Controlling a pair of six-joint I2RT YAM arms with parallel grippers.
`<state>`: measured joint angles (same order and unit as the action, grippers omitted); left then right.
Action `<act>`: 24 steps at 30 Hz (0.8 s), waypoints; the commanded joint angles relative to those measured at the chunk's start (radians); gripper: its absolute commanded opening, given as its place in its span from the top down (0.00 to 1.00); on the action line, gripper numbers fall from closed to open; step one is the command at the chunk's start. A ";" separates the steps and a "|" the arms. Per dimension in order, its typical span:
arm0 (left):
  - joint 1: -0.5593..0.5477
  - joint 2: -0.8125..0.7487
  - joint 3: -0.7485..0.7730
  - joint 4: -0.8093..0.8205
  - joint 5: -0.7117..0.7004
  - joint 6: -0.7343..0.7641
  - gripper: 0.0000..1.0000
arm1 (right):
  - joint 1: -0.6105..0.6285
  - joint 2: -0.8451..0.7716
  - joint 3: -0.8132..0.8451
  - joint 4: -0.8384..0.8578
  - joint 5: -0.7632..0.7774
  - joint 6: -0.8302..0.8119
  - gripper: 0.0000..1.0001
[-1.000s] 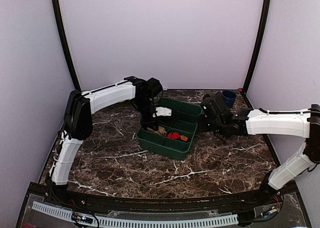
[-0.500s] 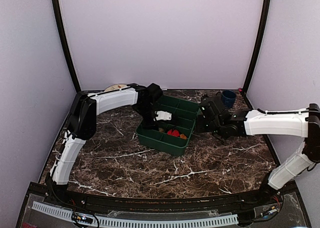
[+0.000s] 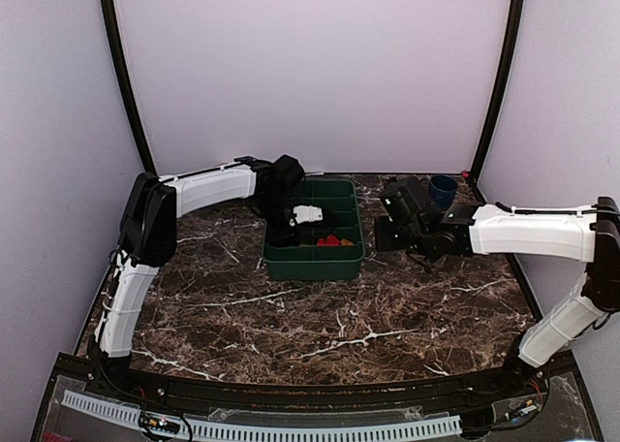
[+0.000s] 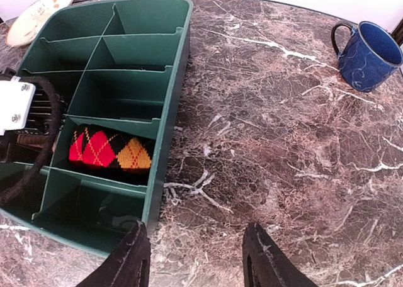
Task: Roll the socks
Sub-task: Place the sock in the storage box.
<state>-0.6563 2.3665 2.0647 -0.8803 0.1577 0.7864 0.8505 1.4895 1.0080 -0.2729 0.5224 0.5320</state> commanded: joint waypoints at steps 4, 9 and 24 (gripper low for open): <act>-0.005 -0.040 -0.031 0.038 -0.040 -0.114 0.53 | 0.010 0.018 0.085 -0.067 -0.015 0.001 0.52; -0.008 -0.058 -0.012 0.056 -0.050 -0.179 0.52 | 0.010 0.024 0.100 -0.091 -0.031 0.008 0.52; -0.010 -0.101 0.044 0.057 -0.071 -0.336 0.49 | 0.012 0.035 0.137 -0.140 -0.055 0.007 0.52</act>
<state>-0.6666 2.3386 2.0811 -0.8497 0.1226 0.5327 0.8547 1.5223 1.1141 -0.4065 0.4709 0.5358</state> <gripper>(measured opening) 0.506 0.484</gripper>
